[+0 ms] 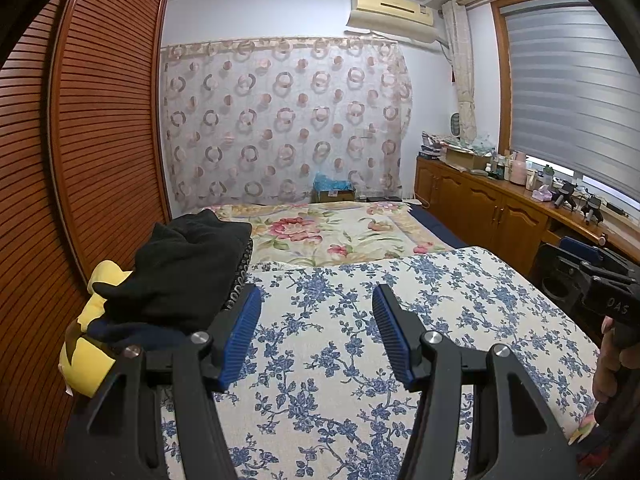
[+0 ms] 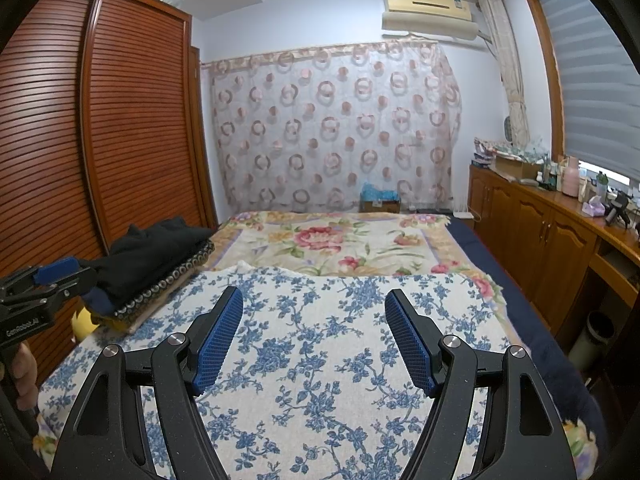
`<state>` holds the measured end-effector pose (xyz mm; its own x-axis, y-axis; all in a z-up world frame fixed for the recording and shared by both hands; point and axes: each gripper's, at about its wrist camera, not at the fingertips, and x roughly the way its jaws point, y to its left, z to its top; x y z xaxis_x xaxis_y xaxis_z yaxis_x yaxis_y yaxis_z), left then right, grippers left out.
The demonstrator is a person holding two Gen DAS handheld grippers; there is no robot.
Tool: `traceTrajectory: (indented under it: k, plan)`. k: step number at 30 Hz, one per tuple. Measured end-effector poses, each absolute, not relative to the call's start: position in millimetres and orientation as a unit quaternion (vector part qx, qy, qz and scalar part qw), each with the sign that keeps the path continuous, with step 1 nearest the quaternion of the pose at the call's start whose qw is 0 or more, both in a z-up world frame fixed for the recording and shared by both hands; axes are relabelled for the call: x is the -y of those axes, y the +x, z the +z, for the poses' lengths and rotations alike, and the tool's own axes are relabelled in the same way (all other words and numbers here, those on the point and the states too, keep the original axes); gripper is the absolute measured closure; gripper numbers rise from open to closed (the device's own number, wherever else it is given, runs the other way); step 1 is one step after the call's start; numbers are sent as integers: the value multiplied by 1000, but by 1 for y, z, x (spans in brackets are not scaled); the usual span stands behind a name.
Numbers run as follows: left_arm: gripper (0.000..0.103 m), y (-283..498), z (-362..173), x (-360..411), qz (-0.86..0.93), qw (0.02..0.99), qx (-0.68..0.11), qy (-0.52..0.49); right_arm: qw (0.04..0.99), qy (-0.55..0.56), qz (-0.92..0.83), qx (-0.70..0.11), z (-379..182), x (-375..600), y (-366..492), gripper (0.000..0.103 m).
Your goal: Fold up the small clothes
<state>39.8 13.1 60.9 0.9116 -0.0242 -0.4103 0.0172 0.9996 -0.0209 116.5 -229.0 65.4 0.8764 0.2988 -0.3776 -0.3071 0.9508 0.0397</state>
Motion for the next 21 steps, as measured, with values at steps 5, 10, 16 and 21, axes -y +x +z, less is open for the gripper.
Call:
traceTrajectory:
  k: [5,10,16,21]
  plan:
    - [46,40,61,-13,-11,978,-209,-8,968,-10,157,-194,65,229,117,27]
    - [46,40,61,-13,-12,978,-210,-10,968,-10,157,-194,65,228,117,27]
    - [46,40,61,-15,-12,978,-210,-11,969,-10,157,-193,64,229,117,27]
    - [46,41,61,-15,-11,978,-209,-11,968,-10,157,-194,64,230,117,27]
